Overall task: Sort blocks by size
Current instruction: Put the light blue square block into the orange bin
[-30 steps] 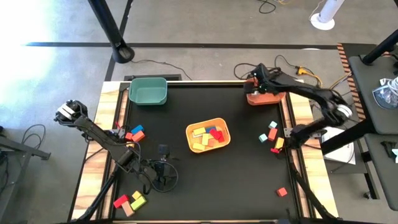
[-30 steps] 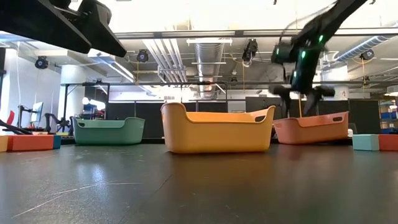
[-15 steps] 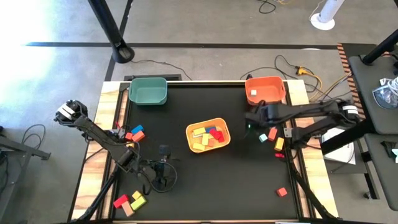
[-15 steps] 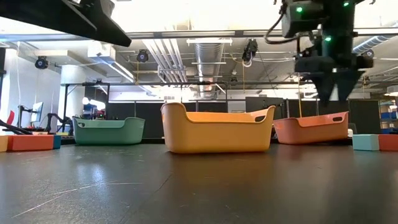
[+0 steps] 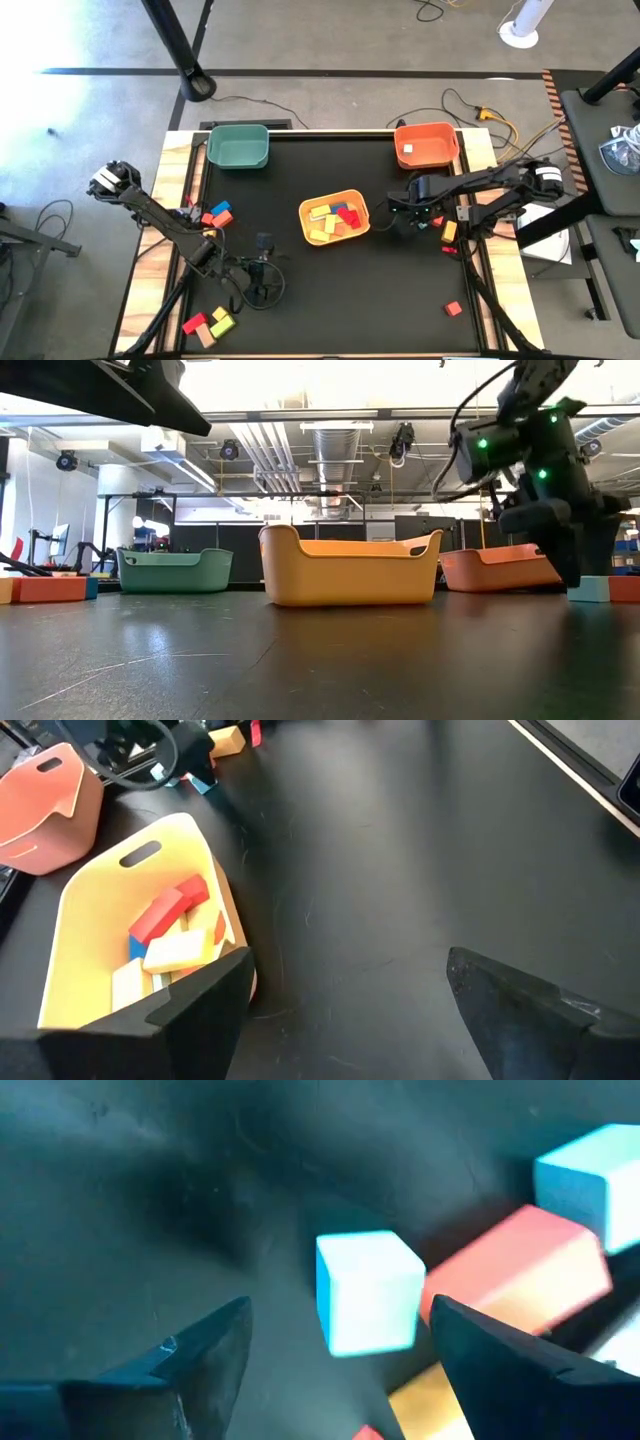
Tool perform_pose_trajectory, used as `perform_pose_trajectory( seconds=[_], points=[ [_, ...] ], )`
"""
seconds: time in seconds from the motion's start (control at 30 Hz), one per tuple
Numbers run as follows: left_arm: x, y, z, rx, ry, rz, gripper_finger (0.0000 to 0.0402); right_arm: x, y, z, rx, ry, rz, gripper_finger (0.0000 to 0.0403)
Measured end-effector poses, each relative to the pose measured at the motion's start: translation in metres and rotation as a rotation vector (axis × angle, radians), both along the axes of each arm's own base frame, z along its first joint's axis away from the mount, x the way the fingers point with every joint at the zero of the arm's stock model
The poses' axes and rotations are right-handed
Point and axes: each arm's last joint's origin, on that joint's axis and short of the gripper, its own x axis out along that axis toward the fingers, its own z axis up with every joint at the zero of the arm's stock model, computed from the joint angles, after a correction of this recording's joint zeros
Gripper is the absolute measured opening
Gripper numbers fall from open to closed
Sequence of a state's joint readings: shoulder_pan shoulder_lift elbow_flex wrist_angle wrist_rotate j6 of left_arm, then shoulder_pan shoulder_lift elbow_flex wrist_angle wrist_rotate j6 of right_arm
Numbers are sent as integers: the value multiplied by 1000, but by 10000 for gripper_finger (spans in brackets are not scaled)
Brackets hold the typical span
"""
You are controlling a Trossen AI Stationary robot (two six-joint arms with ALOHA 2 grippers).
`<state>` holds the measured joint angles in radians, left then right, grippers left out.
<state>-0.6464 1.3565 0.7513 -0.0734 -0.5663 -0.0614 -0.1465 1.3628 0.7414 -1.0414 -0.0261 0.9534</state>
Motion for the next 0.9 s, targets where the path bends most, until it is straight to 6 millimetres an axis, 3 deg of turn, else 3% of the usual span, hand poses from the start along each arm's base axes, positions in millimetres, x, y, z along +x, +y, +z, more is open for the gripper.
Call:
perform_pose_trajectory(
  seconds=[0.3, 0.67, 0.8, 0.9],
  points=[
    [0, 0, 0, 1, 2, 0, 317, -2, -2, -12, 36, -55, 25, 250],
    [0, 0, -1, -4, 3, 3, 317, -6, -2, -16, 50, -47, 26, 126],
    [0, 0, -1, -4, 3, 3, 317, 1, -3, -9, 42, -77, 60, 126],
    [0, 0, -1, -4, 3, 3, 317, 14, -5, 9, 21, -142, 67, 126]
  ],
)
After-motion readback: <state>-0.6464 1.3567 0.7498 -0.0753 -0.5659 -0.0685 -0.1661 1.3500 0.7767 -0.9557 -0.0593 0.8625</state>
